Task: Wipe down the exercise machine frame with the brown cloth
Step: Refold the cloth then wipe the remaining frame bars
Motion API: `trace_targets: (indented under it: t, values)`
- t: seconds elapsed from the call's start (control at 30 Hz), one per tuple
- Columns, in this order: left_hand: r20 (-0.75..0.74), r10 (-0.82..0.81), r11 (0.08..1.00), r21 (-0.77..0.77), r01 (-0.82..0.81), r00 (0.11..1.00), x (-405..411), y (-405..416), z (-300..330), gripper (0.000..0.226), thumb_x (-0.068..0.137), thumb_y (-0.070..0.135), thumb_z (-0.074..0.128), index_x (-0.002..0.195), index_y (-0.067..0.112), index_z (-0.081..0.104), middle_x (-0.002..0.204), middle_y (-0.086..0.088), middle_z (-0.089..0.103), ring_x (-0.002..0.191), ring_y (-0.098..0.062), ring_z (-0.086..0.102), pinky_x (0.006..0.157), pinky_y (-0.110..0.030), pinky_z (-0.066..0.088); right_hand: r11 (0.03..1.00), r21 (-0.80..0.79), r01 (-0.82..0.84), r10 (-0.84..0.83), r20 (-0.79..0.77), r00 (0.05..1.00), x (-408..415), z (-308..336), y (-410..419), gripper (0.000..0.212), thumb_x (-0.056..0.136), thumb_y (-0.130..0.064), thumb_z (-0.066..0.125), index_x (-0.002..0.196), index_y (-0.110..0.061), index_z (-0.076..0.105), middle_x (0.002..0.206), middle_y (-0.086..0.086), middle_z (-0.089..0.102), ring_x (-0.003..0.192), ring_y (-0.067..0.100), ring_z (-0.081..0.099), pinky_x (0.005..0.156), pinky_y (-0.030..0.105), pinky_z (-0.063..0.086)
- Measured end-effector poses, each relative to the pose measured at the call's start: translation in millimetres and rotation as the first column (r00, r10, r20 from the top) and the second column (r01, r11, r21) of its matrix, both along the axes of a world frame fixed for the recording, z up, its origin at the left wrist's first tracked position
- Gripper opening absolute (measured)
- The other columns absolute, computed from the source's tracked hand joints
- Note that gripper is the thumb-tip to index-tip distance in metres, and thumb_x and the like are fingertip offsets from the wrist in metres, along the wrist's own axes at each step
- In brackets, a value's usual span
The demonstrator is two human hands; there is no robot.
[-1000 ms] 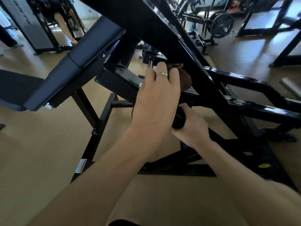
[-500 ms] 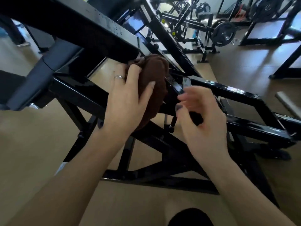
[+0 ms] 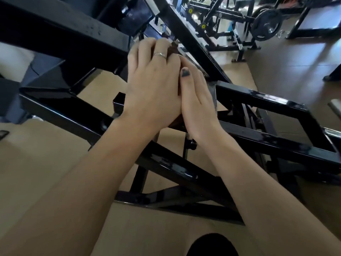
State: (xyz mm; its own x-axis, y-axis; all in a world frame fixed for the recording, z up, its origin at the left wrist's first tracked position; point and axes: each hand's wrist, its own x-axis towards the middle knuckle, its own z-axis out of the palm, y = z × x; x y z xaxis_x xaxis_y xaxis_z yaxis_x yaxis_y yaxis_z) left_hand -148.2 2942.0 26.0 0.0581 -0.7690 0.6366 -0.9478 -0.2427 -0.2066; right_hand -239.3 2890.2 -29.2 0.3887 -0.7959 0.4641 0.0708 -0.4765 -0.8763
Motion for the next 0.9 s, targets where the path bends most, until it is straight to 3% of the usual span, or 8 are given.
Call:
trace_targets:
  t: [0.2,0.3,0.37,0.47,0.57,0.67,0.8,0.9]
  values:
    - [-0.311,-0.223,0.95,0.142,0.277,0.924,16,15,19,0.034,0.097,0.03,0.04,0.116,0.014,0.064,0.167,-0.003,0.021,0.154,-0.025,0.012,0.122,-0.037,-0.001,0.999,0.046,-0.029,0.031,-0.048,0.998,-1,15,2,0.064,0.09,-0.08,0.024,0.141,-0.048,0.047,0.136,-0.016,0.049,0.112,-0.019,0.046,0.083,0.012,0.041]
    - [-0.492,-0.375,0.907,-0.019,0.421,0.786,16,20,23,0.037,0.093,0.011,0.044,0.127,0.023,0.052,0.161,-0.003,0.031,0.153,-0.02,0.022,0.126,-0.047,0.008,0.991,0.132,-0.038,0.045,-0.049,0.998,2,20,0,0.074,0.083,-0.086,0.022,0.134,-0.043,0.054,0.128,-0.013,0.053,0.106,-0.012,0.052,0.088,0.024,0.041]
    - [-0.566,-0.446,0.876,-0.118,0.468,0.693,18,21,23,0.053,0.092,0.004,0.04,0.141,0.023,0.046,0.157,0.006,0.035,0.147,0.003,0.024,0.124,-0.039,0.014,0.98,0.199,-0.021,0.036,-0.07,0.997,6,21,-5,0.079,0.08,-0.086,0.026,0.133,-0.036,0.057,0.125,-0.007,0.057,0.107,-0.004,0.057,0.094,0.033,0.048]
    - [-0.44,-0.395,0.916,-0.117,0.384,0.807,20,16,13,0.049,0.103,0.012,0.031,0.149,0.022,0.046,0.146,0.009,0.049,0.13,0.02,0.025,0.119,-0.022,0.012,0.991,0.107,0.084,-0.069,-0.136,0.988,12,18,-5,0.074,0.085,-0.076,0.034,0.136,-0.028,0.056,0.136,-0.004,0.049,0.126,0.014,0.049,0.108,0.042,0.042]
    - [-0.427,-0.381,0.924,-0.143,0.355,0.82,16,10,8,0.047,0.109,0.025,0.024,0.152,0.024,0.043,0.146,0.01,0.051,0.134,0.01,0.03,0.12,-0.027,0.011,0.985,-0.048,0.164,-0.167,-0.07,0.983,12,7,-3,0.055,0.098,-0.057,0.042,0.128,-0.016,0.062,0.133,-0.001,0.052,0.125,0.019,0.051,0.108,0.041,0.044]
    - [-0.343,-0.366,0.931,-0.152,0.333,0.865,18,3,4,0.048,0.108,0.03,0.022,0.147,0.023,0.049,0.14,0.007,0.057,0.138,-0.005,0.036,0.118,-0.028,0.012,0.983,-0.017,0.182,-0.182,-0.06,0.981,3,-6,-12,0.043,0.104,-0.05,0.042,0.118,-0.017,0.066,0.117,-0.005,0.061,0.11,0.011,0.058,0.097,0.036,0.049]
    - [-0.059,-0.134,0.981,-0.151,0.124,0.989,13,-11,-11,0.051,0.108,0.03,0.024,0.113,0.015,0.072,0.117,-0.001,0.07,0.127,-0.023,0.051,0.113,-0.038,0.023,0.974,0.082,0.213,-0.202,-0.122,0.972,-28,-43,-24,0.034,0.109,-0.046,0.037,0.093,-0.028,0.061,0.097,-0.008,0.06,0.089,0.013,0.059,0.086,0.043,0.05]
    - [-0.04,-0.077,0.974,-0.215,0.066,0.996,11,-23,-19,0.04,0.103,0.024,0.036,0.097,0.003,0.07,0.102,-0.018,0.069,0.109,-0.041,0.058,0.103,-0.049,0.029,0.948,0.139,0.286,-0.254,-0.209,0.944,-63,-76,-25,0.035,0.112,-0.038,0.035,0.086,-0.029,0.057,0.09,-0.008,0.059,0.091,0.016,0.054,0.086,0.042,0.046]
